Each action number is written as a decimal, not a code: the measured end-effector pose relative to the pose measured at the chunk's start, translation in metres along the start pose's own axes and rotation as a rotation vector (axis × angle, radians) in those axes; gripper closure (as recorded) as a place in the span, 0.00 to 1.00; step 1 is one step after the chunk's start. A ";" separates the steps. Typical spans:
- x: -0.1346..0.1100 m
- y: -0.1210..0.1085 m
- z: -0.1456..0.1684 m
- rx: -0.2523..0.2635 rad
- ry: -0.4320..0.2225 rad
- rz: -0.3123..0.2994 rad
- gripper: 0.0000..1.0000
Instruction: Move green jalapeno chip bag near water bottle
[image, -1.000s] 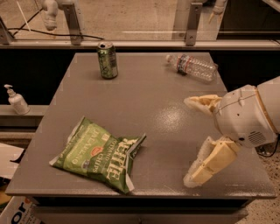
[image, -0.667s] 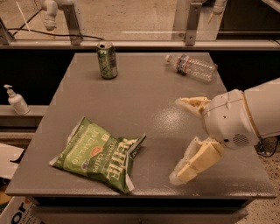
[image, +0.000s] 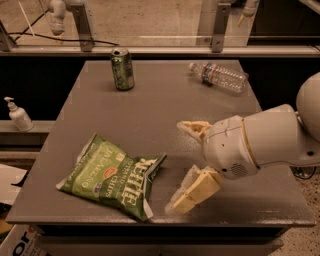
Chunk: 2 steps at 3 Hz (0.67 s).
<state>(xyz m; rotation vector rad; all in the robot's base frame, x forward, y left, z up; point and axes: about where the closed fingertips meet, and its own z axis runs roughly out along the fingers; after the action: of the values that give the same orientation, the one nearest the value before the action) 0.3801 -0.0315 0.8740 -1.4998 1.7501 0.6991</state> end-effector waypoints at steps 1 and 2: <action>0.005 0.009 0.027 -0.021 0.014 -0.007 0.00; 0.007 0.015 0.047 -0.022 0.032 0.008 0.00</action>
Offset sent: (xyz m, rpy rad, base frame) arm -0.0066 0.0535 -0.0545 -0.0435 0.0591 -0.0159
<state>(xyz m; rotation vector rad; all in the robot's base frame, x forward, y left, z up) 0.3734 0.0036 0.8400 -1.5279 1.7787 0.7041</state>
